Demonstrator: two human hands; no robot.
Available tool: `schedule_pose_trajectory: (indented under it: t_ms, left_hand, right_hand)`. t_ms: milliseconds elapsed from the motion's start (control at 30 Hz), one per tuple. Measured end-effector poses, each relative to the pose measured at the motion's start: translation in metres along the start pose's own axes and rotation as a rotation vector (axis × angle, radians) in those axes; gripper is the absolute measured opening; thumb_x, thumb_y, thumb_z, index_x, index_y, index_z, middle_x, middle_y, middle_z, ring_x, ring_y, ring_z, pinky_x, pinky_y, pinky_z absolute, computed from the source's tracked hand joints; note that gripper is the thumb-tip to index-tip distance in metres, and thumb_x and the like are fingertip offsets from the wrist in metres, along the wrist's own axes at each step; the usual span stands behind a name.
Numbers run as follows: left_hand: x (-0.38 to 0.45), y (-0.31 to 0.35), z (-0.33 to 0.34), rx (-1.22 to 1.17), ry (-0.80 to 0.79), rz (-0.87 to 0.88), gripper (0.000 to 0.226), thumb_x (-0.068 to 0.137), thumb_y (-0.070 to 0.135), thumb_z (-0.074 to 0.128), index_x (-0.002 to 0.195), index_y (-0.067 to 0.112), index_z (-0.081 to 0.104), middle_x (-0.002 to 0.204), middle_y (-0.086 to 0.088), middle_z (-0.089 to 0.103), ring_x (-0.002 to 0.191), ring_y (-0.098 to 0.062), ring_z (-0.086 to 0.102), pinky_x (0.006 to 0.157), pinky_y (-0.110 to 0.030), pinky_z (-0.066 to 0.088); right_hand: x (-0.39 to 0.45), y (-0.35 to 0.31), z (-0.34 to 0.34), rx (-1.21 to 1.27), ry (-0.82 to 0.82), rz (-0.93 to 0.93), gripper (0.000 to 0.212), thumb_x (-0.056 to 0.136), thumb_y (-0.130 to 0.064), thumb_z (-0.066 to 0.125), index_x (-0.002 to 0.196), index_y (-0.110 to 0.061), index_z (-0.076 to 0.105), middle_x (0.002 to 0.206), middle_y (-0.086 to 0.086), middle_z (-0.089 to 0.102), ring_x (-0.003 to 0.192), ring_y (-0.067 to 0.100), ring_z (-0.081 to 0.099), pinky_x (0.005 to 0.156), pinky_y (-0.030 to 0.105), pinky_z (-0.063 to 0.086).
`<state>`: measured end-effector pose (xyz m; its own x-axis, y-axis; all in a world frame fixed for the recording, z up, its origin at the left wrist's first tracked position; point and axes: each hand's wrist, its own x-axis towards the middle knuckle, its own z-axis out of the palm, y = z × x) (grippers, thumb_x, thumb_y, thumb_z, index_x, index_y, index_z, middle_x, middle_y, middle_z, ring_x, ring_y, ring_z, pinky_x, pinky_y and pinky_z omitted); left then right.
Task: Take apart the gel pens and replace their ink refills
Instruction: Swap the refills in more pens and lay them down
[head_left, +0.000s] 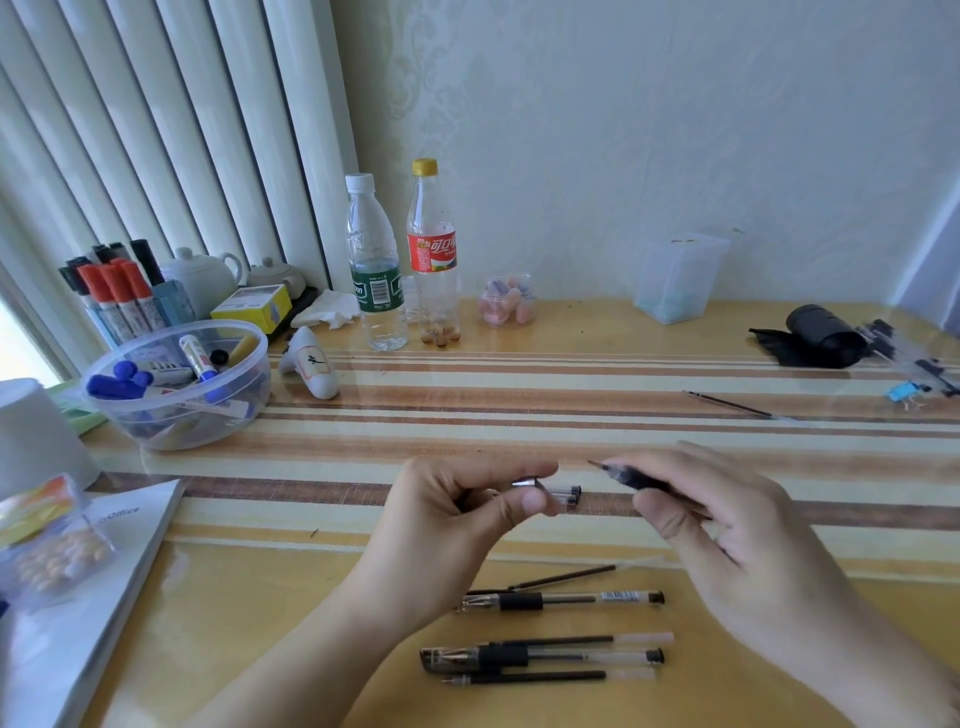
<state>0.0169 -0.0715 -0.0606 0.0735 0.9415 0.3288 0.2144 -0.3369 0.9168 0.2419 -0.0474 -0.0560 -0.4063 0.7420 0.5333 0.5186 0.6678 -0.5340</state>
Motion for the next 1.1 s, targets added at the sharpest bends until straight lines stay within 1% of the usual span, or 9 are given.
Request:
schedule_pose_trajectory:
  t_ms: [100,167,333,533,667,733,833,933,1100]
  left_hand:
    - [0.001,0.007,0.0,-0.145,-0.016,-0.013,0.025,0.079,0.02,0.064,0.102,0.014,0.074,0.076,0.003,0.078,0.058,0.004,0.066,0.061,-0.004,0.048]
    - [0.0,0.013,0.002,-0.212,-0.031,-0.029,0.03,0.078,0.014,0.061,0.104,0.002,0.071,0.074,0.002,0.076,0.047,0.011,0.057,0.053,0.0,0.041]
    - [-0.001,0.014,0.004,-0.182,-0.043,-0.03,0.024,0.076,0.015,0.066,0.096,0.006,0.074,0.073,0.004,0.077,0.052,0.011,0.059,0.052,0.0,0.041]
    - [-0.002,0.005,0.002,-0.126,-0.051,-0.041,0.015,0.074,0.025,0.072,0.086,0.022,0.079,0.081,0.001,0.079,0.086,-0.011,0.074,0.075,-0.017,0.055]
    - [-0.002,0.003,0.005,0.022,-0.035,-0.04,0.023,0.075,0.049,0.076,0.088,0.031,0.079,0.075,-0.015,0.076,0.068,-0.039,0.065,0.067,-0.049,0.055]
    - [-0.003,0.001,0.006,0.106,-0.011,-0.043,0.028,0.071,0.055,0.076,0.084,0.031,0.078,0.056,-0.004,0.064,0.05,-0.031,0.042,0.05,-0.036,0.041]
    - [-0.002,0.003,0.005,0.167,0.036,-0.045,0.023,0.068,0.047,0.075,0.076,0.025,0.078,0.042,0.017,0.05,0.044,-0.006,0.028,0.046,-0.015,0.027]
    - [-0.003,0.003,0.004,0.215,0.049,-0.03,0.025,0.065,0.051,0.073,0.076,0.028,0.076,0.04,0.013,0.041,0.044,-0.007,0.026,0.046,-0.016,0.024]
    - [-0.005,0.002,0.005,0.268,0.055,0.033,0.022,0.065,0.049,0.074,0.08,0.032,0.076,0.042,0.009,0.033,0.043,-0.009,0.024,0.044,-0.018,0.023]
  right_hand:
    - [0.0,0.0,0.001,-0.068,-0.055,-0.045,0.031,0.094,-0.045,0.042,0.121,-0.044,0.057,0.088,-0.017,0.061,0.065,0.01,0.06,0.052,0.035,0.05]
    - [0.0,-0.001,0.001,-0.095,-0.084,-0.06,0.03,0.094,-0.046,0.041,0.121,-0.045,0.056,0.085,-0.015,0.059,0.058,0.013,0.058,0.047,0.035,0.048]
    - [0.0,-0.003,0.002,-0.098,-0.11,-0.056,0.031,0.094,-0.047,0.042,0.122,-0.045,0.057,0.086,-0.015,0.06,0.057,0.014,0.057,0.046,0.037,0.047]
    - [0.001,-0.009,0.0,-0.141,-0.141,-0.059,0.031,0.094,-0.047,0.044,0.122,-0.047,0.057,0.085,-0.017,0.059,0.054,0.01,0.054,0.043,0.032,0.046]
    - [0.001,-0.015,-0.003,-0.219,-0.142,-0.07,0.031,0.092,-0.048,0.047,0.12,-0.044,0.059,0.087,-0.023,0.061,0.053,0.003,0.053,0.043,0.023,0.044]
    - [-0.001,-0.017,-0.003,-0.225,-0.116,-0.063,0.028,0.091,-0.048,0.053,0.116,-0.041,0.06,0.089,-0.029,0.063,0.063,-0.001,0.062,0.048,0.021,0.051]
    - [-0.003,-0.016,-0.002,-0.213,-0.075,-0.027,0.021,0.08,-0.043,0.065,0.099,-0.033,0.061,0.08,-0.03,0.06,0.069,-0.015,0.059,0.056,0.007,0.051]
    - [-0.003,-0.017,-0.002,-0.237,-0.11,-0.015,0.012,0.08,-0.031,0.074,0.086,-0.028,0.064,0.071,-0.03,0.055,0.063,-0.023,0.046,0.053,-0.002,0.032]
    - [-0.001,-0.02,-0.004,-0.273,-0.114,-0.007,0.021,0.09,-0.045,0.051,0.089,-0.034,0.07,0.068,-0.025,0.062,0.052,-0.016,0.036,0.046,0.007,0.027]
